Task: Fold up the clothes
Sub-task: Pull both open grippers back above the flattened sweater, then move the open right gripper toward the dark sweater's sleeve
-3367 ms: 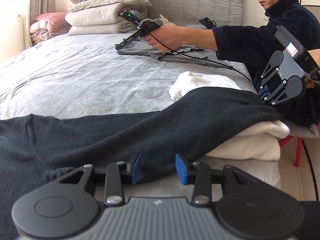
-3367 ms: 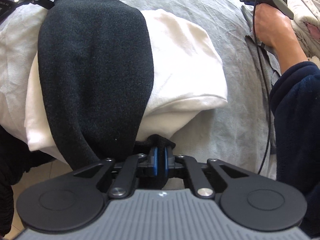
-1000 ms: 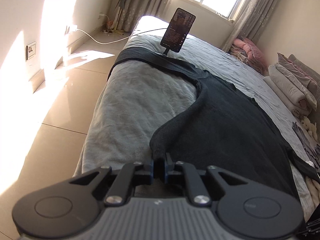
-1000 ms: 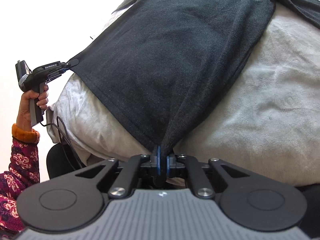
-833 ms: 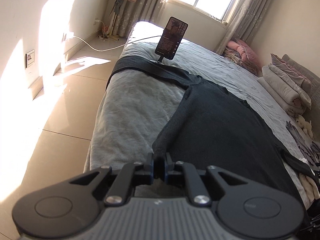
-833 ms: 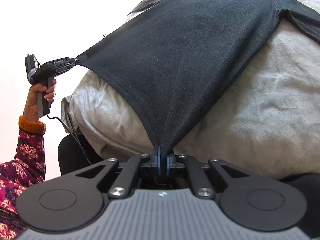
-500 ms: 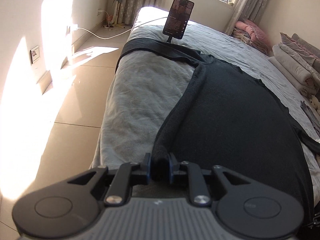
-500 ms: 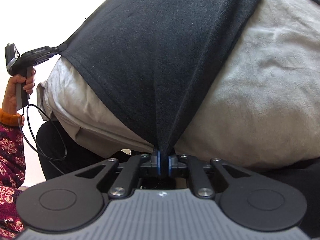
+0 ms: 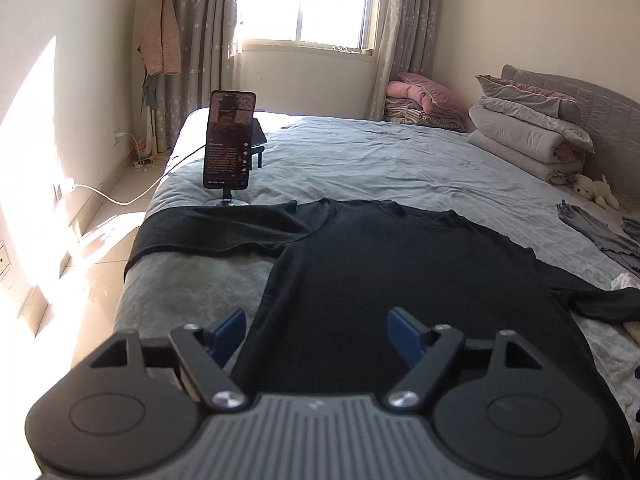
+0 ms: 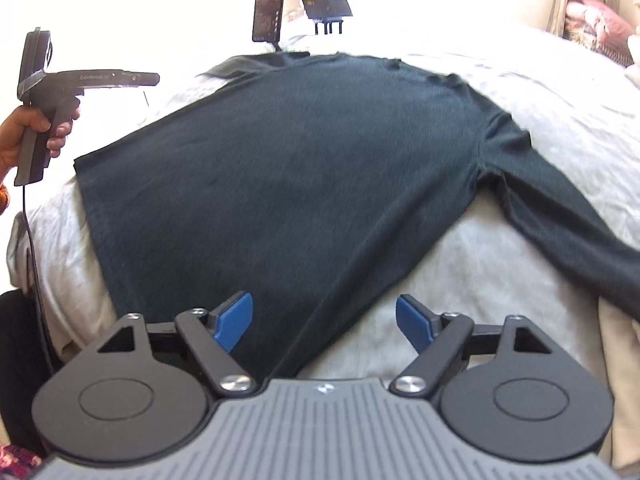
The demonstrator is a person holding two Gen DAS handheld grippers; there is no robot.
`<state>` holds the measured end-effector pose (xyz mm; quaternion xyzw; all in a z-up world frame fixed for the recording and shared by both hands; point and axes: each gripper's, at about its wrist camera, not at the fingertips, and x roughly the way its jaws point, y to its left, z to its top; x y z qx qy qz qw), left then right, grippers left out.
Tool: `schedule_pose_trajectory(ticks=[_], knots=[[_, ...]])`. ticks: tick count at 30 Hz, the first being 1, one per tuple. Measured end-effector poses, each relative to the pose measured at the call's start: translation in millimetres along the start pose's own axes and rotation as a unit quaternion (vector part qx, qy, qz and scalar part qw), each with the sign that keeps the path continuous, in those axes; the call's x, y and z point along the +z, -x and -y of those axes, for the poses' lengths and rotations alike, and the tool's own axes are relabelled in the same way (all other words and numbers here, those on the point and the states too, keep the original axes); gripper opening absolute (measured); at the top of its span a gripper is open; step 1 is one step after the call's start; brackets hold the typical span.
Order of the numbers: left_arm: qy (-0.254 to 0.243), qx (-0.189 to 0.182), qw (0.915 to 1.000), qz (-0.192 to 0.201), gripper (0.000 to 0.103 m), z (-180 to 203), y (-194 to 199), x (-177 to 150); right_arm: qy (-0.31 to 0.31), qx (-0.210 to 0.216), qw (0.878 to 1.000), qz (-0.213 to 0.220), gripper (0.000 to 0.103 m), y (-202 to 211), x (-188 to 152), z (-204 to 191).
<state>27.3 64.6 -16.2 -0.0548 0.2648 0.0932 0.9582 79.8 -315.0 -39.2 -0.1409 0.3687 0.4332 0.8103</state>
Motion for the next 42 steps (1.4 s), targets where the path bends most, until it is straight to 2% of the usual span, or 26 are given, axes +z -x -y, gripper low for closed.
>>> schedule_pose_trajectory(ticks=[1,2,7,10,13,14,15,17,19,21,28,33,38,42], knots=[[-0.011,-0.002,0.9999,0.0,0.085,7,-13,3,0.007,-0.005,1.0,0.019,0.101,-11,6,3],[-0.023,-0.004,0.9997,-0.001,0.087,14,-28,5,0.017,-0.01,0.999,0.035,0.103,-23,13,7],[-0.066,-0.003,0.9978,-0.006,0.089,36,-93,14,0.076,-0.03,0.994,0.075,0.103,-85,53,9],[-0.071,-0.012,0.9974,-0.007,0.09,38,-125,18,0.069,-0.03,0.993,0.096,0.103,-119,77,13],[-0.07,-0.011,0.9973,-0.016,0.091,32,-154,18,0.035,-0.022,0.995,0.093,0.103,-153,97,24],[-0.074,-0.005,0.9967,-0.033,0.092,29,-164,15,0.027,-0.021,0.996,0.079,0.103,-162,99,28],[-0.077,0.001,0.9956,-0.053,0.094,25,-174,11,0.019,-0.018,0.997,0.067,0.103,-169,99,32],[-0.063,-0.011,0.9961,-0.06,0.098,16,-178,6,0.013,-0.003,0.998,0.067,0.103,-168,98,38],[-0.048,-0.026,0.9966,-0.062,0.098,9,-177,8,0.039,-0.002,0.998,0.059,0.103,-161,92,39],[-0.056,-0.033,0.9959,-0.064,0.099,8,-174,6,0.052,-0.002,0.997,0.057,0.103,-150,82,40],[-0.077,-0.035,0.9931,-0.082,0.101,10,-149,-6,0.038,-0.003,0.998,0.051,0.103,-113,41,51],[-0.042,-0.024,0.994,-0.098,0.102,13,-122,-18,0.019,0.004,0.998,0.066,0.103,-101,26,55],[-0.017,0.018,0.9921,-0.123,0.103,36,-89,-30,0.032,-0.008,0.998,0.053,0.103,-101,27,48],[0.033,0.025,0.9937,-0.104,0.103,53,-62,-39,0.028,0.001,0.998,0.052,0.103,-99,26,51]])
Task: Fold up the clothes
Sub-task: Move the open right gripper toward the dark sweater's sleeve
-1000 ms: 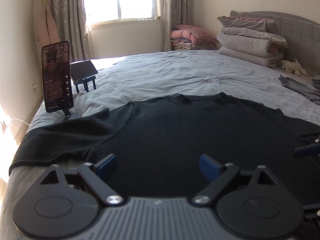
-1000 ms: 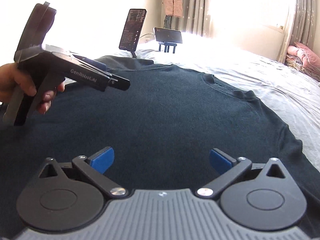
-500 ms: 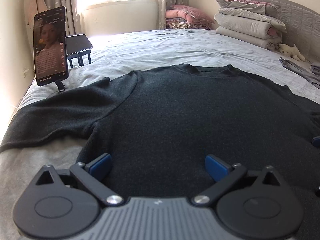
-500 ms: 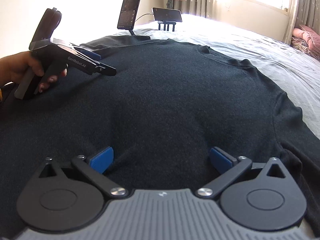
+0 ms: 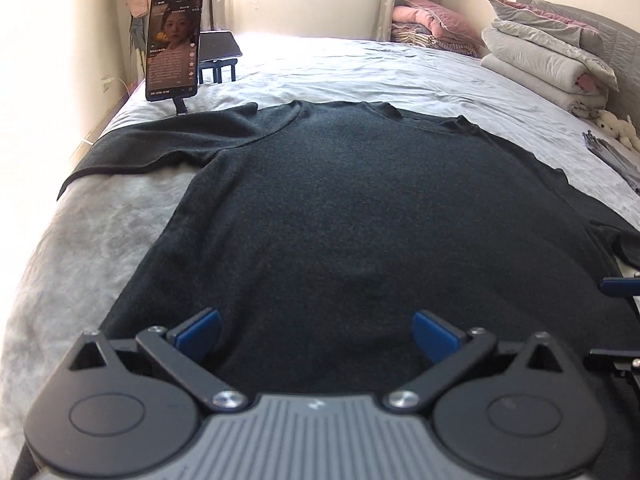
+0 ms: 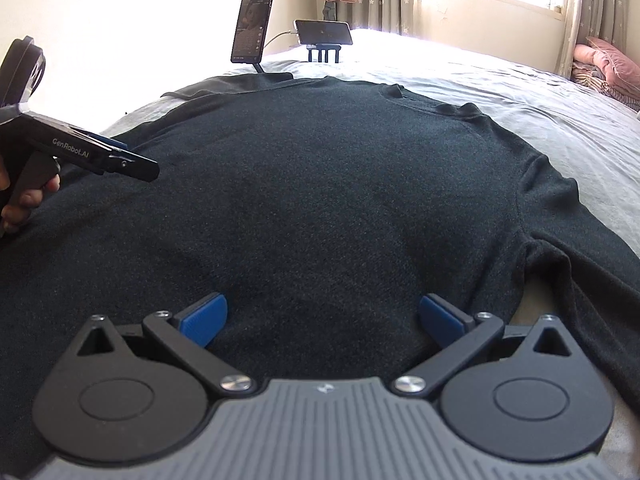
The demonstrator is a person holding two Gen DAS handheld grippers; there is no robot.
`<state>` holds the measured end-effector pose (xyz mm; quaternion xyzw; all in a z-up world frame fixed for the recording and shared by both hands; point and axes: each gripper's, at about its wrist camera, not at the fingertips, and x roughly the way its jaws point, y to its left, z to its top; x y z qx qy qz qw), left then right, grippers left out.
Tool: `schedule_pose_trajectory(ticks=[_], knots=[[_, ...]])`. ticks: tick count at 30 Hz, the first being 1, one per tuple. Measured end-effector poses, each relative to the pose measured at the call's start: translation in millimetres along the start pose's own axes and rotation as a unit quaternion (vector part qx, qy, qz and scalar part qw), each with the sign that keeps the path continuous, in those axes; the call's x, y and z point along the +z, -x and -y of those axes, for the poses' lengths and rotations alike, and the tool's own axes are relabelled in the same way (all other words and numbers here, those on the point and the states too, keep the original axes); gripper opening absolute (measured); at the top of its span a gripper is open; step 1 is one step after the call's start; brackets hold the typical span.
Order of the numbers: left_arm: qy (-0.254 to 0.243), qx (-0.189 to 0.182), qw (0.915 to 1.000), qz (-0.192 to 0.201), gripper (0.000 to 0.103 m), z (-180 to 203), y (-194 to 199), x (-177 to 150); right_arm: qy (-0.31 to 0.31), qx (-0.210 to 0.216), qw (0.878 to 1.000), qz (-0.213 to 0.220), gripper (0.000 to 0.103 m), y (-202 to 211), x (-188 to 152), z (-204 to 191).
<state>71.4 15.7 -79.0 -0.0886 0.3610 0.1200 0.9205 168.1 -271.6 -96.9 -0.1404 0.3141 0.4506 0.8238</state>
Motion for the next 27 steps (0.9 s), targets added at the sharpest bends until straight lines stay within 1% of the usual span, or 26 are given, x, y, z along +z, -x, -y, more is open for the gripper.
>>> schedule_pose_trajectory(ticks=[1,3,6,12,14,19,27], knots=[[0.017,-0.007,0.9998,0.002,0.103,2,4,-5,0.003,0.0,1.0,0.001,0.103,0,-1,-1],[0.023,-0.015,0.9996,0.001,0.103,5,4,-10,0.008,-0.001,1.0,0.002,0.103,1,-1,-2],[0.0,0.014,0.9999,0.004,0.103,14,1,-15,0.012,-0.004,1.0,0.002,0.103,0,-1,-4],[-0.032,0.056,0.9979,0.003,0.103,29,-5,-19,0.014,-0.009,1.0,0.007,0.103,-1,-3,-6],[-0.037,0.057,0.9977,0.008,0.103,30,-6,-22,0.015,-0.011,1.0,0.009,0.103,-1,-3,-7],[-0.016,0.038,0.999,0.016,0.103,22,-3,-23,0.015,-0.011,1.0,0.011,0.103,-1,-4,-8],[-0.022,0.048,0.9985,0.014,0.103,26,-1,-22,0.022,-0.017,1.0,0.01,0.103,-3,-3,-11]])
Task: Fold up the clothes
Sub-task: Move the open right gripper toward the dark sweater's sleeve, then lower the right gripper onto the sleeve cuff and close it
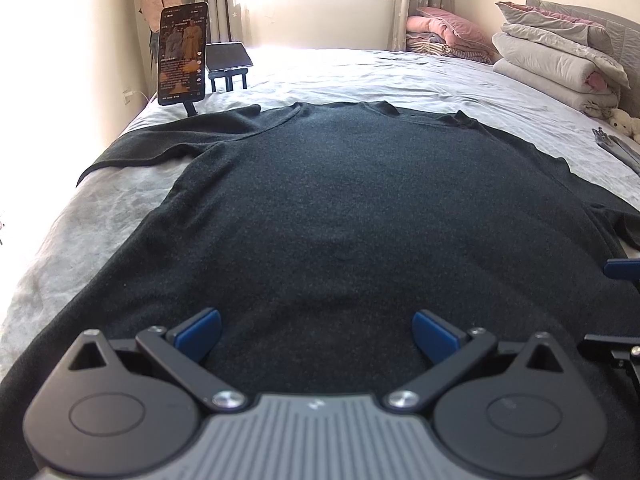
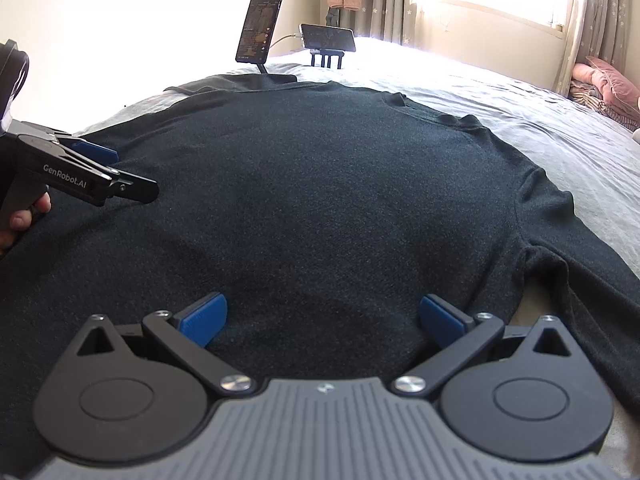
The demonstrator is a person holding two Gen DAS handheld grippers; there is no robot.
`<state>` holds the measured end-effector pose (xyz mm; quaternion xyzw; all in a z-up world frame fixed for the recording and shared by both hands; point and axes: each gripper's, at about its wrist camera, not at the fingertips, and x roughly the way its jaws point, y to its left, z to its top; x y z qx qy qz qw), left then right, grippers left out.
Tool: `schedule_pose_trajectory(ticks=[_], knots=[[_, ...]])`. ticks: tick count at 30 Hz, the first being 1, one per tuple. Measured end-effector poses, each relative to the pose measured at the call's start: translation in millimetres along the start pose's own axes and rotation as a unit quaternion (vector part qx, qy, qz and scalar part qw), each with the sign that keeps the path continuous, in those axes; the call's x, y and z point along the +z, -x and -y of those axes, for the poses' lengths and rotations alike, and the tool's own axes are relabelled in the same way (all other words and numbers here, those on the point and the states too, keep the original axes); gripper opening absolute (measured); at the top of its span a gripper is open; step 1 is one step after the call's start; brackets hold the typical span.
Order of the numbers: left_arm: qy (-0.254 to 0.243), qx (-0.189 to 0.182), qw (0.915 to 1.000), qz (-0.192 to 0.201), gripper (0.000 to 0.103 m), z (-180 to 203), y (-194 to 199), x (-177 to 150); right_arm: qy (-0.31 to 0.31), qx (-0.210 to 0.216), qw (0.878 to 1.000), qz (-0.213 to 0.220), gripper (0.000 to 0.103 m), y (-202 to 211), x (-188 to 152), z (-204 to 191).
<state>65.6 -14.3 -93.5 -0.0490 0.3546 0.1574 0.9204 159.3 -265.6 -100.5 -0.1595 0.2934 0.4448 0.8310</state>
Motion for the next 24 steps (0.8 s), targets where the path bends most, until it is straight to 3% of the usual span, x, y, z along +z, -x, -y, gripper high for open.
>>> schedule_pose_trajectory(ticks=[14,18,24], knots=[[0.003,-0.002,1.0,0.004,0.103,0,3,1,-0.008,-0.041,0.999,0.018,0.103,7,6,-3],[0.008,-0.013,0.9999,0.006,0.103,1,5,2,-0.084,-0.059,0.995,0.009,0.103,11,10,14],[0.017,-0.015,0.9997,0.003,0.103,-2,4,2,-0.218,-0.086,0.972,0.017,0.103,32,2,52]])
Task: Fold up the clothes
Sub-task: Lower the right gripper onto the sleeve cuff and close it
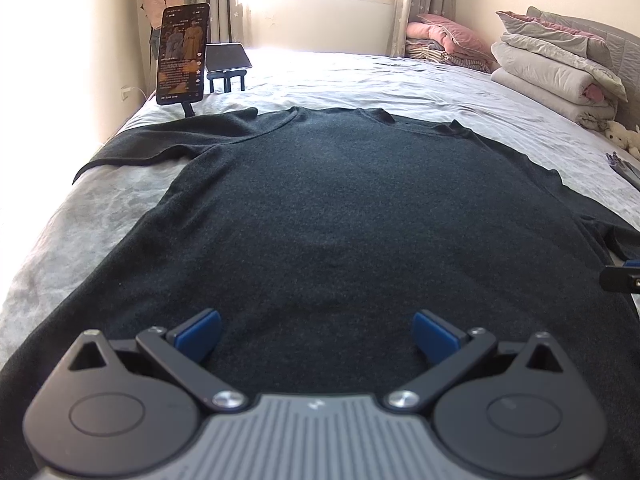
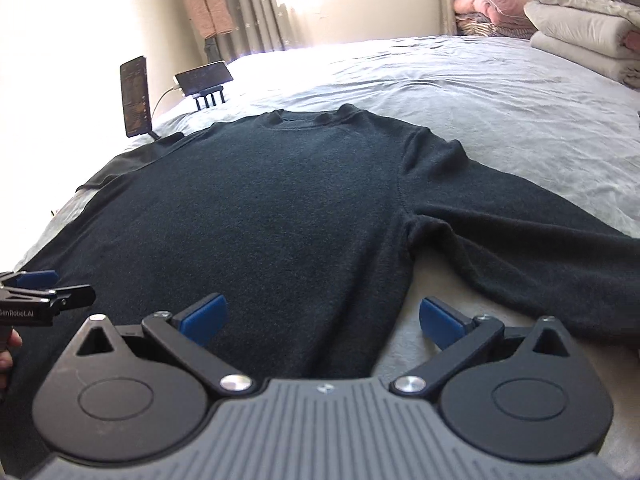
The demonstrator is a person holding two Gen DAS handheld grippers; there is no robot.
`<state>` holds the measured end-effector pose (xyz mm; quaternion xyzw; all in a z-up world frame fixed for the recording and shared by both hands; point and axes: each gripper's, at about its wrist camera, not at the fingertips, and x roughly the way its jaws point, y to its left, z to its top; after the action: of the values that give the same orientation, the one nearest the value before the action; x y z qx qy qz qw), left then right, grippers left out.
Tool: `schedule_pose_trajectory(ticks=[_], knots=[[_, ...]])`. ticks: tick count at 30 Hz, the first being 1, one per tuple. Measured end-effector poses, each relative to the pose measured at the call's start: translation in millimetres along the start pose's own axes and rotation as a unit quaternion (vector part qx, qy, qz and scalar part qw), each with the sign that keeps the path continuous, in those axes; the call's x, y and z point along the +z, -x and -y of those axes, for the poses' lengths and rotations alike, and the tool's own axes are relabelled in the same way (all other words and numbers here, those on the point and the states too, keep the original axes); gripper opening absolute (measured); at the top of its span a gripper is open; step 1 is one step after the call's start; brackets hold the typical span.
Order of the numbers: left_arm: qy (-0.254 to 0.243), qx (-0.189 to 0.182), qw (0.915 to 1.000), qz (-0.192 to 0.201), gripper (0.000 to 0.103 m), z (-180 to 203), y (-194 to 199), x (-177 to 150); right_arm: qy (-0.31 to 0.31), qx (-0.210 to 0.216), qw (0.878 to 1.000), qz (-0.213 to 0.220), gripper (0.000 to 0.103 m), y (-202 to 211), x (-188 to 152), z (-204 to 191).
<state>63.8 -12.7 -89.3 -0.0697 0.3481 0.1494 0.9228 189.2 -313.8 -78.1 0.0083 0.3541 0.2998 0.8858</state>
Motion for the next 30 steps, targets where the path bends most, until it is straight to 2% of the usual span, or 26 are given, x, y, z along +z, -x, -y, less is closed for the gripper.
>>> schedule_pose_trajectory(ticks=[8,15,22,27,30], knots=[[-0.002,0.001,1.0,-0.001,0.103,1,0,-1,-0.069,-0.055,0.996,0.007,0.103,14,-2,32],[-0.005,0.002,1.0,-0.003,0.103,1,0,-1,-0.053,-0.117,0.992,-0.006,0.102,21,-2,35],[-0.006,0.003,1.0,-0.003,0.103,2,1,-2,-0.059,-0.172,0.983,-0.016,0.102,28,1,62],[-0.01,0.005,0.9999,-0.003,0.103,4,1,-2,-0.098,-0.156,0.983,-0.017,0.098,33,12,77],[-0.009,0.004,0.9999,-0.003,0.103,3,1,-2,-0.092,-0.168,0.981,-0.001,0.093,33,19,72]])
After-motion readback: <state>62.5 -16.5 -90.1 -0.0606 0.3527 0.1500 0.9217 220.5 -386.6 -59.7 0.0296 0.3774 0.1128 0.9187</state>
